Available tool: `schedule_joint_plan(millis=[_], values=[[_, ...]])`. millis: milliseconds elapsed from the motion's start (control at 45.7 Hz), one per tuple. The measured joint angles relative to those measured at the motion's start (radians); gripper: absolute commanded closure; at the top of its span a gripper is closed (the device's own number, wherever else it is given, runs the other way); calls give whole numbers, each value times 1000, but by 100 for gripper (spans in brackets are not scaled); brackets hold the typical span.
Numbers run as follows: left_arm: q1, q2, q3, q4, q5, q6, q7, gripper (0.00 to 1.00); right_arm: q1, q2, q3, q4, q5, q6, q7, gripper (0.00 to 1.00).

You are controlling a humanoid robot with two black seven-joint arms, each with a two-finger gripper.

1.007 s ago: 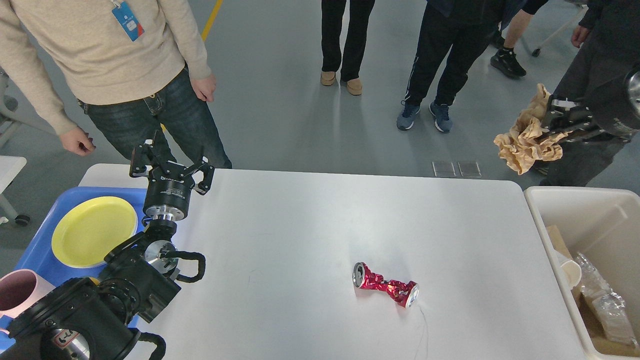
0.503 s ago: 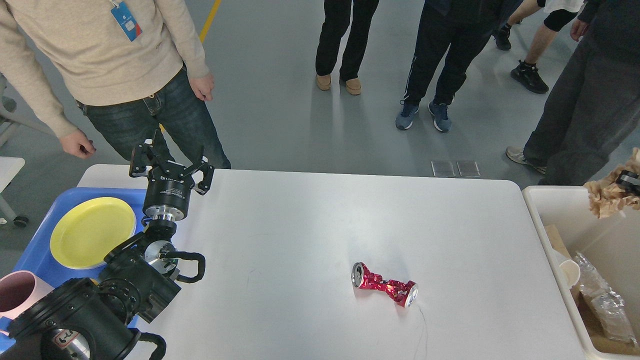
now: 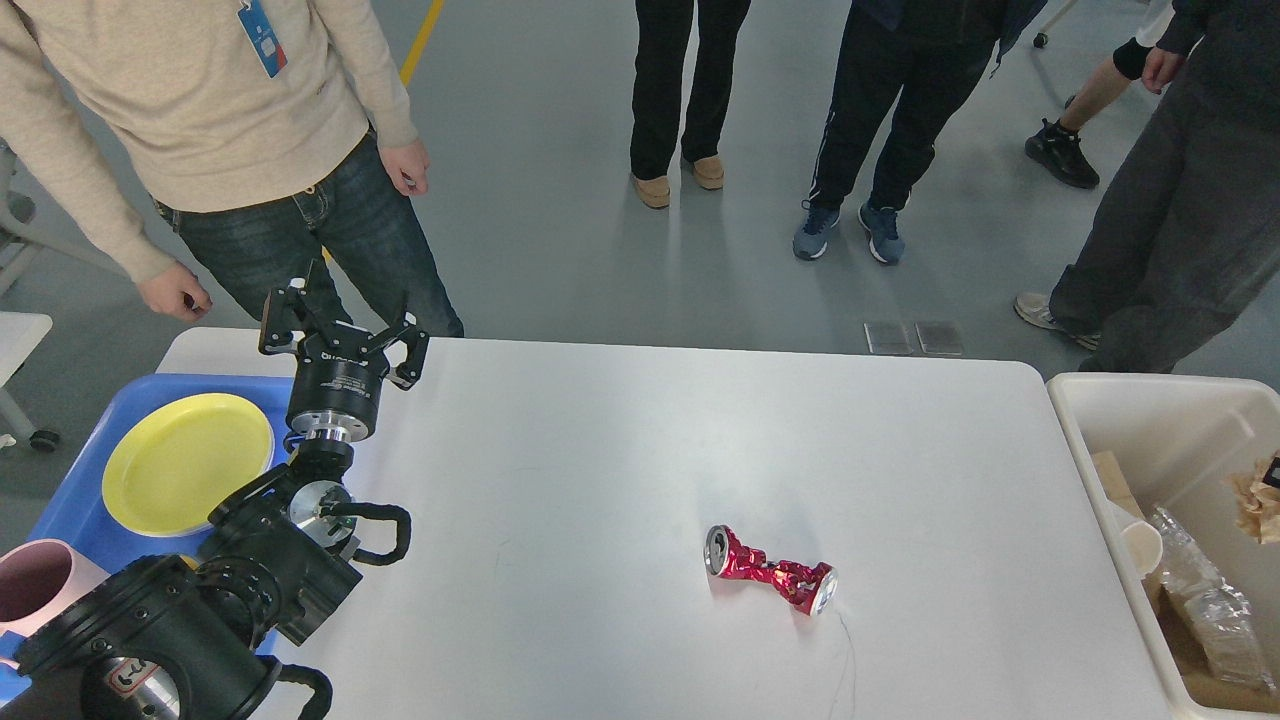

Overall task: Tidy desktop
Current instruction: 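Lift the crumpled paper and drop it into the white bin, then swing the right gripper over the red crushed can and lower onto it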

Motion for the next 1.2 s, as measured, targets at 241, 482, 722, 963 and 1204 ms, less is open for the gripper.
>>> schedule_joint_plan(millis=[241,482,722,963,1204], values=[[0,0,0,0,0,0,0,4,-15,1,0,4,0,0,0,0],[0,0,0,0,0,0,0,4,16,36,-6,14,-1,7,2,0],[0,0,0,0,0,0,0,4,270,93,-64,185,-30,23,3,0],[0,0,0,0,0,0,0,4,667,226,-255,525,-201,34,9,0],[0,0,0,0,0,0,0,4,868,339,-270,734,-415,38,11,0]])
